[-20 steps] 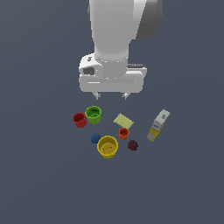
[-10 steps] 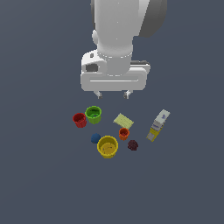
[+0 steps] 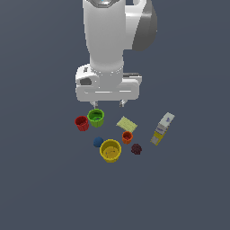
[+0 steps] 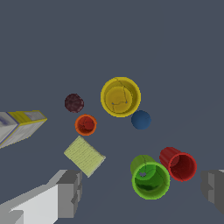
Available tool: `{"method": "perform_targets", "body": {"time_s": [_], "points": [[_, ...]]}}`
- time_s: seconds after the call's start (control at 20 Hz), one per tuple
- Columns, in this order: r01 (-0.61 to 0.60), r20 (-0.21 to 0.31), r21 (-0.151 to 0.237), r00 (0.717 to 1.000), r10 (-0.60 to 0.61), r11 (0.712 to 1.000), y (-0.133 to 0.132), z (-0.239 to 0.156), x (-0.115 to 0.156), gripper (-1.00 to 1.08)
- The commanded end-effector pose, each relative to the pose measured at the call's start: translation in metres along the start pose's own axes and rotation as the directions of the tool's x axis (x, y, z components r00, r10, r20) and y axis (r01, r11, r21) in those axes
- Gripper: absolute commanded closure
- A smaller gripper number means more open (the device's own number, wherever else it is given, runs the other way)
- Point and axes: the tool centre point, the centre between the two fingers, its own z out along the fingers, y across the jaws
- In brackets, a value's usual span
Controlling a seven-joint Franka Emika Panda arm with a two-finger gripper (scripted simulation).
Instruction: Pick up a designated object from a clutter of objects.
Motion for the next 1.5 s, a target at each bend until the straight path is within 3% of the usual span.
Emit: {"method": "perform_targets", "body": {"time_s": [0.0,0.35,0.8,1.45], "points": [[0.01,0.0,0.005,1.0,-0.01,1.0,0.013,0.016,-0.002,-0.92],[0.048,-0.005,0.018,0.999,-0.047,0.999,0.063,0.075,-0.017,-0.92],[0.093,-0.011,0.018,0.996,-0.093,0.996,0.127,0.152,-0.059,-0.92],[0.118,-0.009,0.008,0.993,-0.118,0.993,0.161,0.194,-0.095,-0.92]]}}
